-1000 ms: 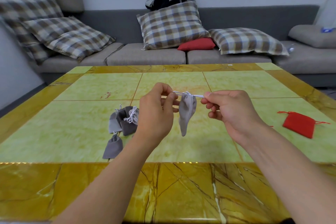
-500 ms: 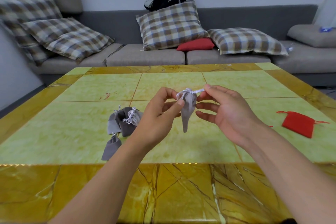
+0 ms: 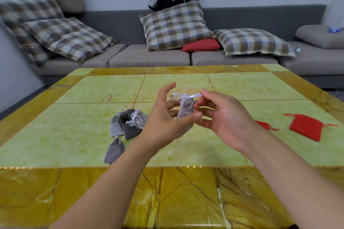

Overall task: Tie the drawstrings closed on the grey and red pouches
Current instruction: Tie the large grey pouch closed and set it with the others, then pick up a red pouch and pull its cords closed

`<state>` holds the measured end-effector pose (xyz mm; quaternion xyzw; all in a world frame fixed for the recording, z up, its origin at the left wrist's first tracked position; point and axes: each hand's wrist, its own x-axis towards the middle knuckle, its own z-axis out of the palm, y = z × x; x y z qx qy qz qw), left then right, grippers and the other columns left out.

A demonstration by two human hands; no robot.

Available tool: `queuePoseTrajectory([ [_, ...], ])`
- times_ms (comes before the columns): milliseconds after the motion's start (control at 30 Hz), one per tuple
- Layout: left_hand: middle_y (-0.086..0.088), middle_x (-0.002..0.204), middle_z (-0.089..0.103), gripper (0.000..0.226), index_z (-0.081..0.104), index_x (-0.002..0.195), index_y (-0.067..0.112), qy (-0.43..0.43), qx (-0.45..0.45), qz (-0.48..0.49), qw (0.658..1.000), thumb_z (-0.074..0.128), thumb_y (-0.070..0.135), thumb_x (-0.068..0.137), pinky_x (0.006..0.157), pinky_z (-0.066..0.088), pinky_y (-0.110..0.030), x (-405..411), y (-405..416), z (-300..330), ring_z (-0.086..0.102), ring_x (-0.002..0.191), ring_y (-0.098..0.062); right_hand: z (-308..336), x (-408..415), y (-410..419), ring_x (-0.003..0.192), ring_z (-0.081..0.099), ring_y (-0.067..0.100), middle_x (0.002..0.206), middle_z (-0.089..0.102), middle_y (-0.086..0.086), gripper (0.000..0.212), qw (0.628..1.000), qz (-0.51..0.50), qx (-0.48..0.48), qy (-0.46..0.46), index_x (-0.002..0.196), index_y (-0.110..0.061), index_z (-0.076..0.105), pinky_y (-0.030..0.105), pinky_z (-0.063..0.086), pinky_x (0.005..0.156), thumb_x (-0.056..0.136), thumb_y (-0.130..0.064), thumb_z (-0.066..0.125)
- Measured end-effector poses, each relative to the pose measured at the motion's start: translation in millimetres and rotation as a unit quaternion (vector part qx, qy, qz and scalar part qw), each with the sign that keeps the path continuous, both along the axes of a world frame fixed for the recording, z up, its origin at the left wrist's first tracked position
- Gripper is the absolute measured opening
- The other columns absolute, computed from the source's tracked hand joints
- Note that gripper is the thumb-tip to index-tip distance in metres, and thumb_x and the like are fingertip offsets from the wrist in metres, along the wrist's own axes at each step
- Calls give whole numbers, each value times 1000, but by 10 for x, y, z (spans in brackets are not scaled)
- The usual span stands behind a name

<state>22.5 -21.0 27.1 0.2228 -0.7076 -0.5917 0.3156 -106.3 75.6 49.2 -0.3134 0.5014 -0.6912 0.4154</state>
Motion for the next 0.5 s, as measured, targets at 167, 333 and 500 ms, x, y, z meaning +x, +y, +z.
queuePoseTrajectory([
  [167, 4, 101, 71, 76, 39, 138, 32, -49, -84, 119, 988, 82, 14, 78, 66, 53, -17, -23, -132, -92, 69, 84, -2, -51, -68, -18, 73, 63, 23, 77, 64, 8, 29, 989, -53, 85, 108, 80, -8, 66, 39, 55, 70, 96, -32, 60],
  [333, -3, 74, 67, 67, 39, 138, 19, -187, -220, 262, 921, 77, 23, 82, 53, 44, -26, 127, -451, -143, 60, 67, -12, -195, -301, -34, 69, 65, 21, 78, 69, 5, 40, 935, -109, 215, 259, 90, -3, 69, 34, 55, 64, 93, -42, 62],
  [500, -10, 103, 58, 75, 36, 130, 10, -374, -253, 315, 835, 82, 22, 72, 73, 49, -42, 301, -676, -169, 57, 97, -32, -428, -788, 45, 115, 55, 32, 123, 60, 7, 57, 709, -148, 436, 534, 122, -14, 58, 36, 49, 84, 78, -45, 76],
])
